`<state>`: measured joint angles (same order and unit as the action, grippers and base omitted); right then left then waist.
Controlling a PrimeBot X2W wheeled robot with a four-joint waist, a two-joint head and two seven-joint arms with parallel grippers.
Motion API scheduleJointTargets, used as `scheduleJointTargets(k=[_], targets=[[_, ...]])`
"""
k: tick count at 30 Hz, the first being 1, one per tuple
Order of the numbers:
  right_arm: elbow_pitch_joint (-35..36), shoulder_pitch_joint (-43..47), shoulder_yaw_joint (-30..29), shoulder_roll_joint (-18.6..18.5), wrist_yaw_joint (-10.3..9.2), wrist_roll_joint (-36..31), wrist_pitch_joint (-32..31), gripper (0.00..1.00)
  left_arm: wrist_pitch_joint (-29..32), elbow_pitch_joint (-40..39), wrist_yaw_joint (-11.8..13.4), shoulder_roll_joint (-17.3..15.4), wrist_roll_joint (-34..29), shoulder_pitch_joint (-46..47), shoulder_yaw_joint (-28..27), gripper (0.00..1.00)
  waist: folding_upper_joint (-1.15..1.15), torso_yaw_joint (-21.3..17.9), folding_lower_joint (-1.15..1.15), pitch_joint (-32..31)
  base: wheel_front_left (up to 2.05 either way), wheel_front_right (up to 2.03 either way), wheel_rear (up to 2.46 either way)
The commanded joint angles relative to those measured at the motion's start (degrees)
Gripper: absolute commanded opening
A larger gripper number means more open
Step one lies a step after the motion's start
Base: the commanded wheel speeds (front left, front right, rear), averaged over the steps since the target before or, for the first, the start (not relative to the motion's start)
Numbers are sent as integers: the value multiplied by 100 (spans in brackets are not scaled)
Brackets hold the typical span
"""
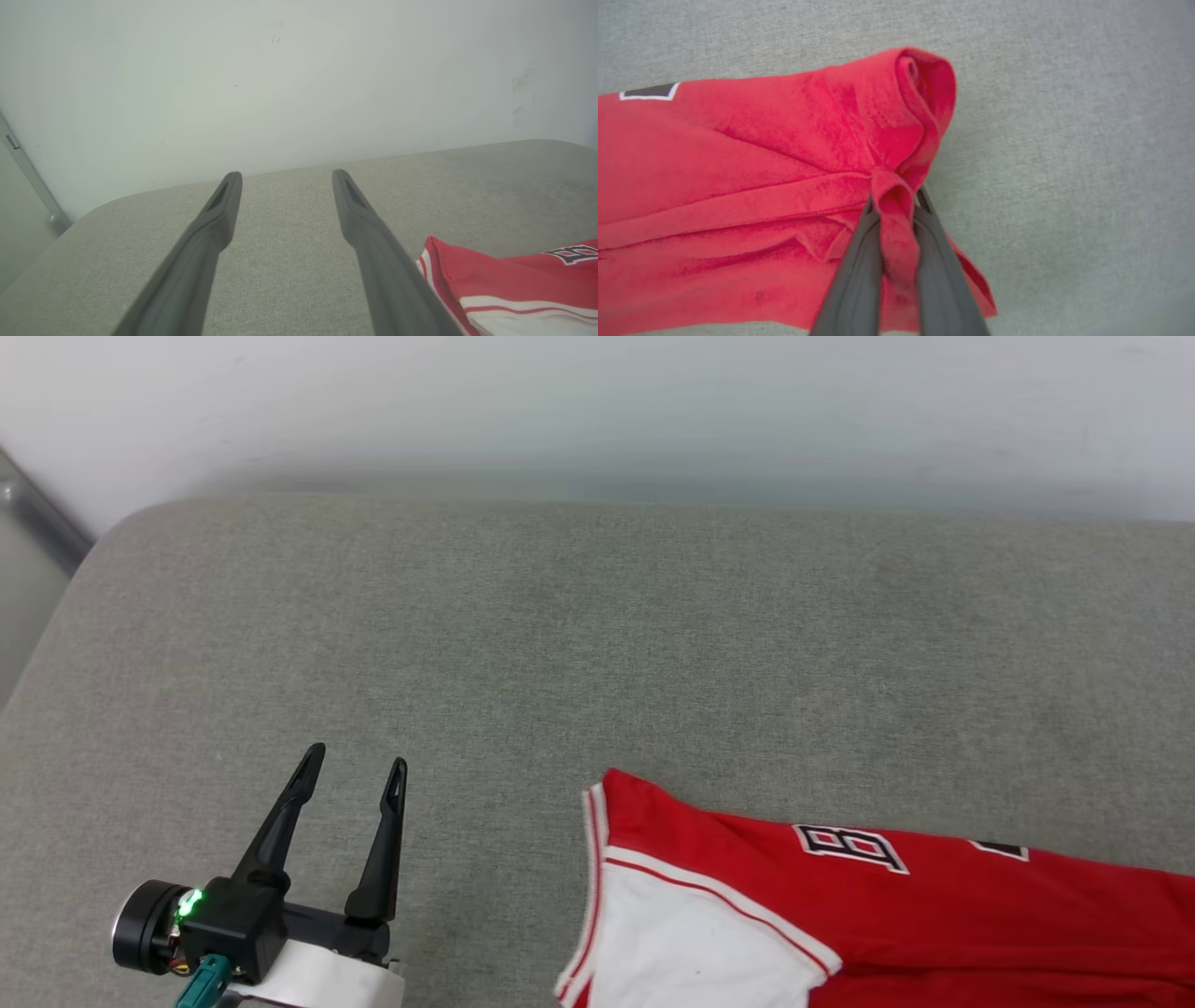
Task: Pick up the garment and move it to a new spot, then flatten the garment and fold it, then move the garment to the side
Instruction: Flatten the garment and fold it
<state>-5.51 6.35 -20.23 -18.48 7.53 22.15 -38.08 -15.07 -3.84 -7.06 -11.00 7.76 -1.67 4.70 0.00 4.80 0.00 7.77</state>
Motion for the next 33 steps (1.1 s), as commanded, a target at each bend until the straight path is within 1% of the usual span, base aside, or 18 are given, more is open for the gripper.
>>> scheduleJointTargets(k=[1, 3, 6, 9, 12, 18, 22, 24, 26, 28, 33], targets=[[-72, -23, -100, -40, -7, 36, 7, 0, -12, -31, -11, 12, -23, -26, -32, 100, 0, -17, 0, -5, 0, 0, 0], [-162, -71, -192, -86, -6, 145, -28, 0, -12, -48, -20, 27, -33, -33, -39, 100, 0, -30, 0, -16, 0, 0, 0], [-85, 1, -84, -186, -6, 258, -122, 0, -12, -49, -28, 40, -56, -35, -3, 100, 0, -35, 0, -32, 0, 0, 0], [174, 110, 89, -154, -6, 415, -222, 0, -12, -50, -26, 48, -53, -45, 15, 100, 0, -25, 0, -86, 0, 0, 0], [588, 283, 363, -126, -6, 370, -383, 0, -12, -57, -31, 77, -45, -91, 2, 100, 0, 8, 0, -148, 0, 0, 0], [1665, 549, 1031, 231, -6, 576, -1043, 0, -12, -86, -34, 160, -40, -132, -1, 100, 0, 101, 0, -240, 0, 0, 0], [2143, 497, 1522, 539, -6, 730, -1431, 0, -12, -81, -37, 190, -33, -161, -22, 100, 0, 154, 0, -272, 0, 0, 0], [2251, 386, 1776, 691, -6, 820, -1598, 0, -12, -84, -38, 241, 30, -146, -49, 100, 0, 184, 0, -255, 0, 0, 0], [2308, 192, 2038, 765, -6, 871, -1735, 0, -12, -157, -39, 310, 132, -63, -81, 100, 0, 212, 0, -209, 0, 0, 0], [2272, -10, 2292, 839, -6, 915, -1856, 0, -12, -193, -39, 250, 116, -11, -26, 100, 0, 253, 0, -180, 0, 0, 0], [2100, -603, 2795, 1223, -6, 1054, -2123, 0, -12, -179, -40, 123, 130, 116, 77, 100, 0, 367, 0, -115, 0, 0, 0]])
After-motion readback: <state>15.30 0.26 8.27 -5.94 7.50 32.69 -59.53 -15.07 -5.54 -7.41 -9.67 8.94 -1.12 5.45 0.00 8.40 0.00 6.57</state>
